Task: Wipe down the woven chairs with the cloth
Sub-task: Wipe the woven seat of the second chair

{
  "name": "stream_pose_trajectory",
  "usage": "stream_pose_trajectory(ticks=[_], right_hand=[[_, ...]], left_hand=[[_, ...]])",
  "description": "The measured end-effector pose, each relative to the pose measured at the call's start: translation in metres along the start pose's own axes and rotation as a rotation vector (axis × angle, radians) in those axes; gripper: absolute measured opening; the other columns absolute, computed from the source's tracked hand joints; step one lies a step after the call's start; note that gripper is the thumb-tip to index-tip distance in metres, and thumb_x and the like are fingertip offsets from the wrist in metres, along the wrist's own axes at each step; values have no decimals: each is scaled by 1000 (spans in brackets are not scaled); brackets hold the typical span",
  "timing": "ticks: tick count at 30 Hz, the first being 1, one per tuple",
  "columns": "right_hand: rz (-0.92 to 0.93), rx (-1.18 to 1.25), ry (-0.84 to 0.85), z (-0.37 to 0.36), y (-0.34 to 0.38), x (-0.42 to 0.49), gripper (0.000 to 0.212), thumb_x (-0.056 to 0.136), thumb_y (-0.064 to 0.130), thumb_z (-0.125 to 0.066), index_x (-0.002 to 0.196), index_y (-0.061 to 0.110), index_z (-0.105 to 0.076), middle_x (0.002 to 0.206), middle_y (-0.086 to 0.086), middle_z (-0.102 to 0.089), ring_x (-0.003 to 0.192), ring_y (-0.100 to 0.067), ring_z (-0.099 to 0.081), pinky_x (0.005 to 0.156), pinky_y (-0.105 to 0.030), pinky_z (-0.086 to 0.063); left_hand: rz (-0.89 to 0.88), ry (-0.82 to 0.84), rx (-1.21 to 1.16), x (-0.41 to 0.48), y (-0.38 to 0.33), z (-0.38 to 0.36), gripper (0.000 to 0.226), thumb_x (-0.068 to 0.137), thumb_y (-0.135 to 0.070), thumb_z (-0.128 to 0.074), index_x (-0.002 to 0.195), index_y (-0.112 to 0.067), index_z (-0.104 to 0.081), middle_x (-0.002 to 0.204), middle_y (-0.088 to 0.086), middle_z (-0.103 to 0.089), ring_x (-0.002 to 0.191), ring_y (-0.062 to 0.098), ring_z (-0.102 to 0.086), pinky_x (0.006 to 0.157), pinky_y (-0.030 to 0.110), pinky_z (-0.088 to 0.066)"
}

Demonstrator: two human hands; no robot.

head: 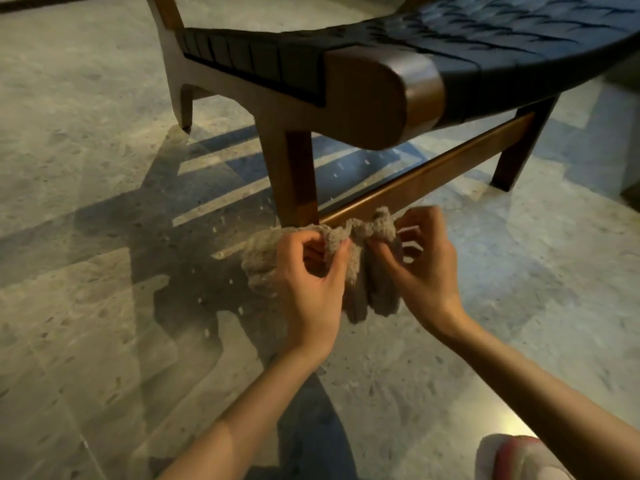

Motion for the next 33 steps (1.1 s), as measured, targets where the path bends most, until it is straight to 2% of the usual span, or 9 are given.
stream_pose_trajectory(ticks=[3, 7, 10, 12, 15, 18, 22, 29, 33], right_hand=[[73, 12, -45, 14, -5, 20, 37, 88, 17, -64, 110, 32, -40, 103, 18, -53, 95, 1, -57, 72, -14, -50], [56, -8, -88, 27, -20, 46, 24, 88, 14, -64, 105, 10, -48, 104, -6, -55, 91, -16, -57, 71, -28, -52], [39, -23, -99, 30, -30, 65, 21, 88, 14, -64, 101, 8, -50, 102, -4, -51, 90, -19, -55, 71, -25, -51], [70, -29, -66, 25, -36, 76, 19, 89, 11, -62, 103, 4, -51, 106, -7, -50, 93, -19, -54, 74, -29, -52], [137, -156, 78, 10, -42, 85, 30, 92, 15, -57, 119, 3, -51, 117, -14, -49, 101, -21, -50, 83, -37, -49], [342, -398, 366, -4, -51, 79, 49, 94, 39, -41, 137, 16, -44, 129, -16, -46, 113, -30, -44, 96, -44, -39], [530, -721, 545, -8, -75, 79, 62, 95, 60, -23, 149, 30, -26, 140, -17, -41, 130, -38, -34, 112, -51, -18], [564, -863, 601, -1, -100, 110, 74, 90, 67, -11, 137, 21, -45, 123, -16, -54, 113, -35, -51, 105, -49, -32], [527, -876, 596, 22, -121, 128, 75, 89, 67, -11, 136, 20, -46, 122, -17, -53, 112, -36, -50, 103, -48, -31]], left_hand=[[-116, 11, 109, 8, -14, -15, 19, 85, -21, -70, 96, -22, -54, 90, -7, -56, 79, 3, -53, 70, 12, -45], [-76, 178, 328, 18, -27, -37, 16, 92, -20, -59, 108, -18, -59, 110, -2, -57, 95, -1, -51, 84, 3, -39], [-129, 393, 694, 20, -28, -52, 49, 93, -11, -54, 140, -10, -39, 145, 5, -33, 135, 15, -32, 111, 24, -31], [-221, 469, 971, 21, -26, -52, 68, 91, -6, -53, 149, -9, -19, 152, 10, -21, 140, 24, -21, 114, 36, -29], [-334, 542, 1351, 19, -23, -53, 78, 89, -4, -54, 149, -4, -4, 156, 14, -15, 143, 31, -14, 116, 38, -17], [-397, 649, 1709, 18, -17, -55, 77, 93, -7, -47, 145, 8, 8, 155, 23, -9, 144, 36, -11, 116, 42, -9], [-477, 672, 2004, 15, -9, -59, 90, 92, -26, -47, 132, 26, 15, 145, 34, -16, 138, 39, -24, 115, 48, -17], [-535, 618, 2067, 18, -4, -80, 83, 91, -46, -51, 139, 11, -15, 134, 23, -39, 123, 28, -45, 107, 42, -33], [-418, 571, 1860, 32, -14, -117, 72, 92, -54, -43, 140, -2, -28, 125, 6, -53, 108, 18, -54, 95, 32, -44]])
Point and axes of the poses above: each hand's wrist, its own x-axis towards the middle knuckle, its own z-axis out of the back of the hand, y = z × x, the point moved 2 cm from there along x, towards the middle knuckle
